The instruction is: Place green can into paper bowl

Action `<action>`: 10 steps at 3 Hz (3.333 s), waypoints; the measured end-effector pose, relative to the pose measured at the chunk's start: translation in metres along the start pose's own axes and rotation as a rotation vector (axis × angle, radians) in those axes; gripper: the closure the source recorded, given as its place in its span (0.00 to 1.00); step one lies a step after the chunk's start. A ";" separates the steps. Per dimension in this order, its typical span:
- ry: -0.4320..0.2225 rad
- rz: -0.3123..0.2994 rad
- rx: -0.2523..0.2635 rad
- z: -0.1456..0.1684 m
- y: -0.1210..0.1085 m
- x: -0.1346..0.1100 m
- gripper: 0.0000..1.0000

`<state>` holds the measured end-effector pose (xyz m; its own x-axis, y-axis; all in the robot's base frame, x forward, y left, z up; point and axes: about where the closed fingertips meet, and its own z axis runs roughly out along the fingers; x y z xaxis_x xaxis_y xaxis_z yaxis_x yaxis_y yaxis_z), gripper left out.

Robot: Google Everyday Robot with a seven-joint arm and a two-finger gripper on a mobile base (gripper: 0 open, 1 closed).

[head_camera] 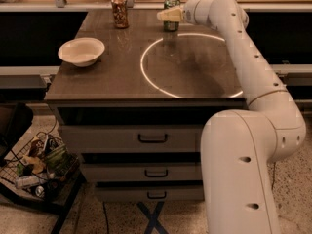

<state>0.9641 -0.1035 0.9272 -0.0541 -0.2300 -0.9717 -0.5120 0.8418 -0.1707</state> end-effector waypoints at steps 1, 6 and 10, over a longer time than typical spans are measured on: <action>-0.016 0.028 -0.009 0.011 0.003 0.003 0.00; -0.042 0.108 -0.072 0.051 0.035 0.021 0.72; -0.047 0.075 -0.094 0.053 0.049 0.002 1.00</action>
Offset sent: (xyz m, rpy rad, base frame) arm 0.0403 0.0218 -0.0130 0.1233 0.0281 0.0328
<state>0.9845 -0.0371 0.9082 -0.0565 -0.1429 -0.9881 -0.5866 0.8056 -0.0830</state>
